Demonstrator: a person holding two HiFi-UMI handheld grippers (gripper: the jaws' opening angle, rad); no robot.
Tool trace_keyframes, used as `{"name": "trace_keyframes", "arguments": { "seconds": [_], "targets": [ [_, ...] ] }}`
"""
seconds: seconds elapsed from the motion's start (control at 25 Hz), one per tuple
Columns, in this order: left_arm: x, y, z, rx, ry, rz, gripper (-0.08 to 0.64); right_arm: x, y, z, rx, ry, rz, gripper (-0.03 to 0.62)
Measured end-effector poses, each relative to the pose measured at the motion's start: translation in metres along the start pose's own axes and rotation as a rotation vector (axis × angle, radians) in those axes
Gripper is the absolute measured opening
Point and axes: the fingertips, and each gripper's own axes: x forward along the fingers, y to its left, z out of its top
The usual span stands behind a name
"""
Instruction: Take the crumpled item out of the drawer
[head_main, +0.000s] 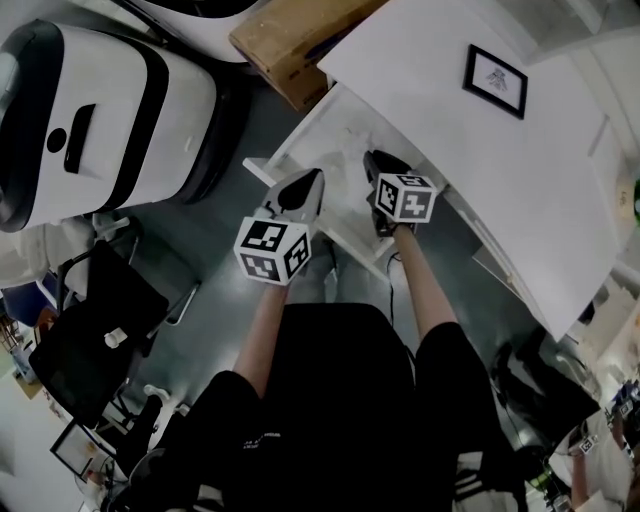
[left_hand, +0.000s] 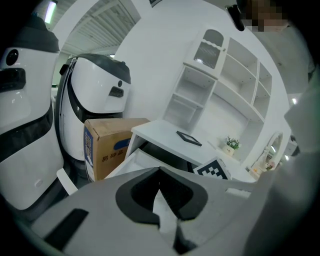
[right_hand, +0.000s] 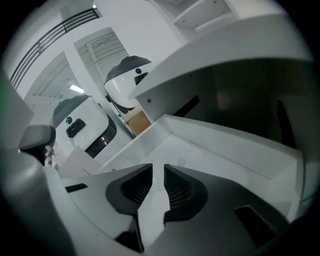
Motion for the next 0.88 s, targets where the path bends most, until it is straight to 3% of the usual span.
{"name": "trace_keyframes", "arguments": {
  "seconds": [0.32,0.88],
  "targets": [
    [0.008,0.003,-0.003,-0.019,0.003,-0.006,-0.002,0.033,-0.021,-0.013,-0.016,0.065,-0.065,0.123],
    [0.013,0.006,-0.003,-0.009,0.016,0.006,-0.002,0.06,-0.032,-0.021,-0.035,0.126,-0.143,0.164]
  ]
}}
